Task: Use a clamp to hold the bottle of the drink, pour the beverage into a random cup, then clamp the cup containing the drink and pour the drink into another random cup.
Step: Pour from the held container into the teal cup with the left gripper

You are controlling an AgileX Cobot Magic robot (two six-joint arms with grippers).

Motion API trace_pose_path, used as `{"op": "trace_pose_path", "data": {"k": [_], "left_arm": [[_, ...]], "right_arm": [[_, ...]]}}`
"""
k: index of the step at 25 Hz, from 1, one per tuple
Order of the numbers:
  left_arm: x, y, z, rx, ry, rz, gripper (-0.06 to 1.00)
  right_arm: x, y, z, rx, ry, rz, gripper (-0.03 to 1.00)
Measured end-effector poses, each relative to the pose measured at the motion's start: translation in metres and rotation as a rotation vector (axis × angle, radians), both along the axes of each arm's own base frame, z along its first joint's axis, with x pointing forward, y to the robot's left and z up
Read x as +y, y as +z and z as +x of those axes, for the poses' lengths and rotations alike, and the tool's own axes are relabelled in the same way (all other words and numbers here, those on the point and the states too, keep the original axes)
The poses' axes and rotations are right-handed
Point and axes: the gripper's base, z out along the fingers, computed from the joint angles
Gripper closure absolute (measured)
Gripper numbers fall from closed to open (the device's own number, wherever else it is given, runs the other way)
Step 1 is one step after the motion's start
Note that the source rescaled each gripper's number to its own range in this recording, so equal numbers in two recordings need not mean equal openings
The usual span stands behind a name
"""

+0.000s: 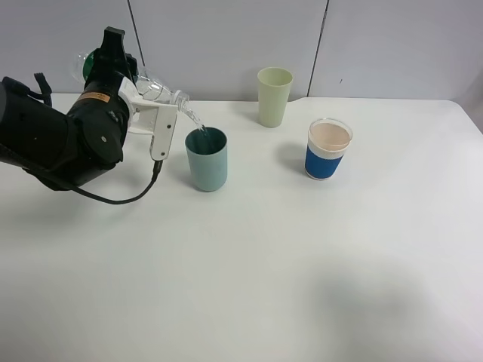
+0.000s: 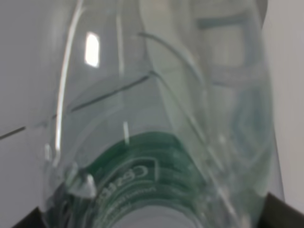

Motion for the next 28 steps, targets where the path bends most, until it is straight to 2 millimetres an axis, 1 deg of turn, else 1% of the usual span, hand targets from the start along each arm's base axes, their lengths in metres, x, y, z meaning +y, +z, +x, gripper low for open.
{"op": "trace_pose_path", "data": {"k": [10, 20, 28], "left_arm": [[-0.001, 0.001, 0.0, 0.004, -0.022, 0.087, 0.85], [-0.014, 0.006, 0.002, -0.054, -0.155, 0.167, 0.85], [-0.017, 0.011, 0.002, -0.102, -0.185, 0.197, 0.85]], "right_arm": [[0.0, 0.0, 0.0, 0.0, 0.0, 0.0, 0.26], [0.0, 0.0, 0.0, 0.0, 0.0, 0.0, 0.26], [0.0, 0.0, 0.0, 0.0, 0.0, 0.0, 0.26]]}}
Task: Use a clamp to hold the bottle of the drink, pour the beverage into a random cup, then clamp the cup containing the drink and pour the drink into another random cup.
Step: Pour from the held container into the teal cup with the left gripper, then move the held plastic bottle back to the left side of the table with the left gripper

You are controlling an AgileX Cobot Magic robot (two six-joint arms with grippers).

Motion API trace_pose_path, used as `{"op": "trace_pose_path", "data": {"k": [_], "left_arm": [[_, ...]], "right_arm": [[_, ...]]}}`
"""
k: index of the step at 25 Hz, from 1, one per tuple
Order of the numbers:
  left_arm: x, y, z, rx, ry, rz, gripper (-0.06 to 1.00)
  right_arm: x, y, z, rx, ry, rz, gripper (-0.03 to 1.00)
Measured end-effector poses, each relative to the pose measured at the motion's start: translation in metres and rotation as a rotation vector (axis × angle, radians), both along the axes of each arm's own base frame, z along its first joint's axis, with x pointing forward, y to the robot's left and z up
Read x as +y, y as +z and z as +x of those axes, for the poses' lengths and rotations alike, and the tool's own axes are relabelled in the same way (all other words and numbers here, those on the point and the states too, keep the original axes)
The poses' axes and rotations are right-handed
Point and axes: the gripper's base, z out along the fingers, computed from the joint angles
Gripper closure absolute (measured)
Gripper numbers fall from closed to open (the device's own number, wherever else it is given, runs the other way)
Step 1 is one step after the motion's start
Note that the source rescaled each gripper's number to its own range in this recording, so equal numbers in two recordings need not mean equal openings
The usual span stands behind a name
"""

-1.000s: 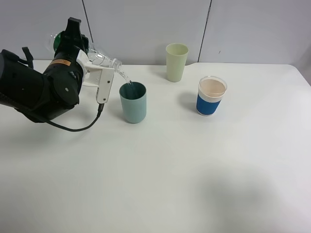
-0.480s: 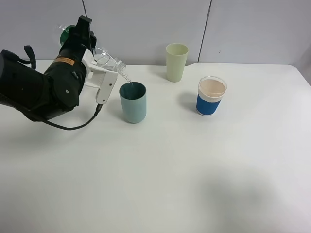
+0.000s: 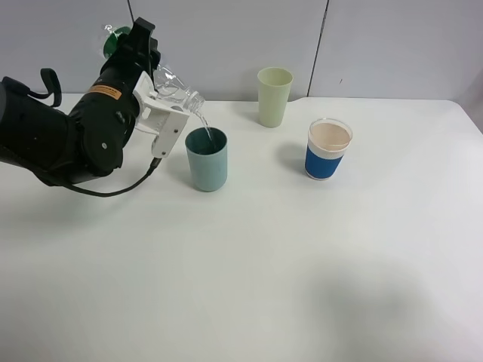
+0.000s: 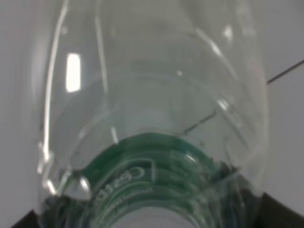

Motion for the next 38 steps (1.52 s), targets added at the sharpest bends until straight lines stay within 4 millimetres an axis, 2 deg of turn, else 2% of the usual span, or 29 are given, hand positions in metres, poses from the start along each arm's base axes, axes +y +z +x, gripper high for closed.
{"op": "trace_pose_path", "data": {"k": [13, 19, 23, 27, 32, 38], "left_arm": [[-0.008, 0.007, -0.001, -0.079, -0.087, 0.057, 0.85], [0.0, -0.002, 0.0, 0.018, -0.009, -0.076, 0.85], [0.009, -0.017, 0.002, 0.174, 0.081, -0.301, 0.85], [0.025, -0.025, 0.007, 0.272, 0.168, -0.629, 0.85], [0.041, -0.014, 0.01, 0.325, 0.209, -1.029, 0.85], [0.06, 0.001, 0.013, 0.4, 0.211, -1.415, 0.85]], "right_arm": [[0.0, 0.0, 0.0, 0.0, 0.0, 0.0, 0.26], [0.0, 0.0, 0.0, 0.0, 0.0, 0.0, 0.26], [0.0, 0.0, 0.0, 0.0, 0.0, 0.0, 0.26], [0.0, 0.0, 0.0, 0.0, 0.0, 0.0, 0.26], [0.0, 0.0, 0.0, 0.0, 0.0, 0.0, 0.26], [0.0, 0.0, 0.0, 0.0, 0.0, 0.0, 0.26]]}}
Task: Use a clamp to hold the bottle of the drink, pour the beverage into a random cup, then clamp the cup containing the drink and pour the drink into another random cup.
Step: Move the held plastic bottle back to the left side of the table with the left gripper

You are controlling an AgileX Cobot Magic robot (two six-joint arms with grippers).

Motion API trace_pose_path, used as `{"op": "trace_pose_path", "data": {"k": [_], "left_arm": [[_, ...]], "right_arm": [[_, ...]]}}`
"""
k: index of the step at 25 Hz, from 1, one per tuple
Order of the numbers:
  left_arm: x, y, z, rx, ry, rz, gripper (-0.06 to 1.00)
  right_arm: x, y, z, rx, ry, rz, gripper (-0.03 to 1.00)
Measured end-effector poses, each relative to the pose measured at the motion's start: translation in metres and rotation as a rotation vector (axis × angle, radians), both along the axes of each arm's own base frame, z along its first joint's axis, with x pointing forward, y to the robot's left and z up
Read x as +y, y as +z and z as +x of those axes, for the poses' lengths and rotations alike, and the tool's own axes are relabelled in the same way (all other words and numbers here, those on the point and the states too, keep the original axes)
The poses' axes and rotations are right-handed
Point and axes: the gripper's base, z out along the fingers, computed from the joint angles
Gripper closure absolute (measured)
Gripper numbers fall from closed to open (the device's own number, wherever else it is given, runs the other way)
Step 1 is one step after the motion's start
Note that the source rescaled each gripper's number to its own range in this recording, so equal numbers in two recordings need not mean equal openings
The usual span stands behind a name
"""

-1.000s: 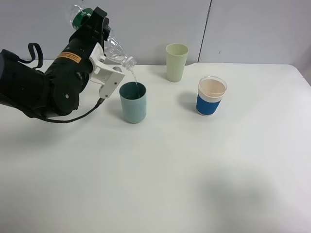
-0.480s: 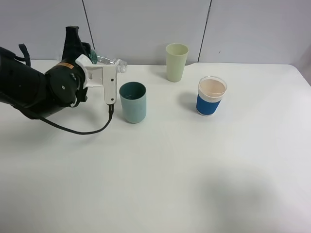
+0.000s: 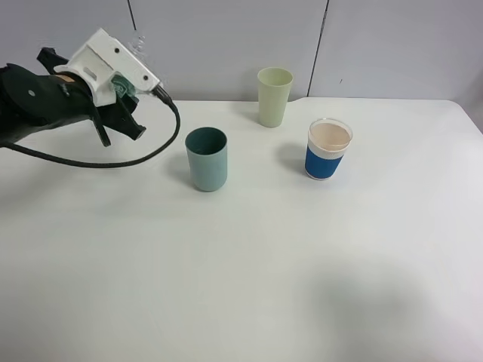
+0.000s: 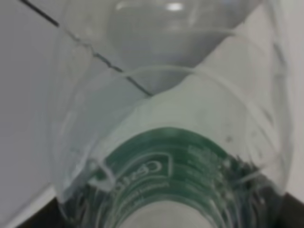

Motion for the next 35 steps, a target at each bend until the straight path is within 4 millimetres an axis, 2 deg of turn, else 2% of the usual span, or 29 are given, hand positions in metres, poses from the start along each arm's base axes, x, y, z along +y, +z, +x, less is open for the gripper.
{"op": "trace_pose_path", "data": {"k": [8, 15, 16, 23, 26, 29, 35], "left_arm": [[0.026, 0.018, 0.004, 0.008, 0.018, -0.437, 0.85], [0.059, 0.013, -0.004, -0.035, -0.028, -0.664, 0.85], [0.059, 0.013, -0.004, -0.035, -0.028, -0.664, 0.85], [0.1, 0.009, -0.008, -0.104, 0.026, -0.68, 0.85], [0.113, 0.0, -0.006, -0.106, 0.063, -0.679, 0.85], [0.124, -0.017, -0.002, -0.091, 0.086, -0.69, 0.85], [0.127, -0.052, 0.007, -0.126, 0.001, -0.75, 0.85]], "right_arm": [[0.0, 0.0, 0.0, 0.0, 0.0, 0.0, 0.26], [0.0, 0.0, 0.0, 0.0, 0.0, 0.0, 0.26], [0.0, 0.0, 0.0, 0.0, 0.0, 0.0, 0.26], [0.0, 0.0, 0.0, 0.0, 0.0, 0.0, 0.26], [0.0, 0.0, 0.0, 0.0, 0.0, 0.0, 0.26], [0.0, 0.0, 0.0, 0.0, 0.0, 0.0, 0.26], [0.0, 0.0, 0.0, 0.0, 0.0, 0.0, 0.26]]}}
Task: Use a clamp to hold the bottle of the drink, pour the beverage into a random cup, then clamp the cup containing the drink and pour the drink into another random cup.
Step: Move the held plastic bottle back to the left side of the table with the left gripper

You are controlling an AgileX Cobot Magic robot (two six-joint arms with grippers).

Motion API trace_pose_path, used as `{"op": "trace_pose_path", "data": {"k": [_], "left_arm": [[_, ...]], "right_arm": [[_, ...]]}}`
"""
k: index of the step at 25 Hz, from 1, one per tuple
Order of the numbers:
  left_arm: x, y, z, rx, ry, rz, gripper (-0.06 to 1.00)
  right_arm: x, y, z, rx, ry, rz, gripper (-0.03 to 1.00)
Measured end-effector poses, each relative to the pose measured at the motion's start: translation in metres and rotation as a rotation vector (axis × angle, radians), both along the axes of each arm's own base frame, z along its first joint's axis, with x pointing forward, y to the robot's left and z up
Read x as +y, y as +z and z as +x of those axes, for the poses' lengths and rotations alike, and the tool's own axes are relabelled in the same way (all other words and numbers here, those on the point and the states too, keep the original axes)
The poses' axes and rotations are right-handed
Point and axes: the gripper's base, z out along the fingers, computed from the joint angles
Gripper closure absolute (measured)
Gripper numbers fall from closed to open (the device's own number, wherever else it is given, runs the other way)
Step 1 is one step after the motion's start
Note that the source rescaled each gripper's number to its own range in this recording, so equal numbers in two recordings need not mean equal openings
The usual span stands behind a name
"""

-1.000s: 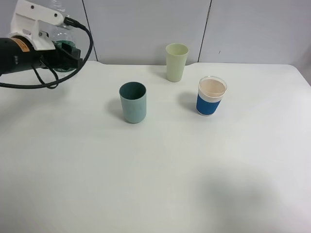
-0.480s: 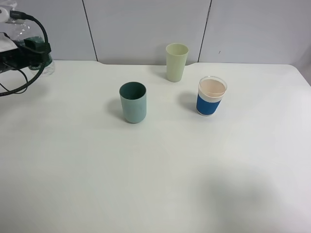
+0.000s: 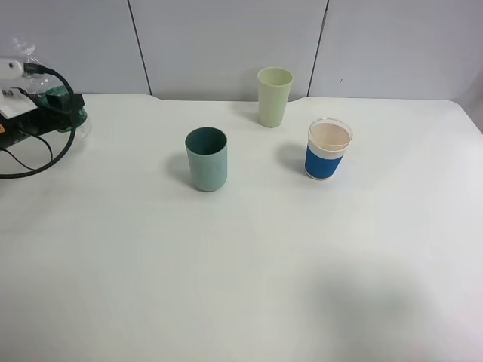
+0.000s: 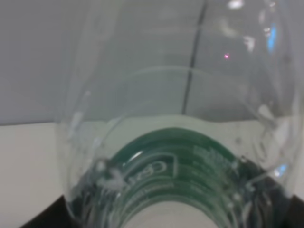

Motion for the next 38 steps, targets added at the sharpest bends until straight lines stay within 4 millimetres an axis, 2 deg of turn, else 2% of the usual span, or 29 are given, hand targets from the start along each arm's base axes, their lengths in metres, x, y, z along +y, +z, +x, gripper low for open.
{"op": "trace_pose_path", "data": {"k": [5, 7, 15, 20, 28, 38], "left_arm": [[0.001, -0.033, 0.006, 0.062, -0.015, 0.033, 0.85], [0.001, -0.04, 0.007, 0.069, -0.018, 0.027, 0.85], [0.0, -0.05, 0.007, 0.04, -0.032, 0.013, 0.85], [-0.001, -0.049, 0.007, 0.011, -0.048, 0.055, 0.85], [-0.003, -0.061, 0.006, 0.036, -0.064, 0.054, 0.85], [-0.003, -0.062, 0.006, 0.025, -0.066, 0.046, 0.85]], "right_arm": [[0.0, 0.0, 0.0, 0.0, 0.0, 0.0, 0.26], [0.0, 0.0, 0.0, 0.0, 0.0, 0.0, 0.26], [0.0, 0.0, 0.0, 0.0, 0.0, 0.0, 0.26], [0.0, 0.0, 0.0, 0.0, 0.0, 0.0, 0.26], [0.0, 0.0, 0.0, 0.0, 0.0, 0.0, 0.26], [0.0, 0.0, 0.0, 0.0, 0.0, 0.0, 0.26]]}}
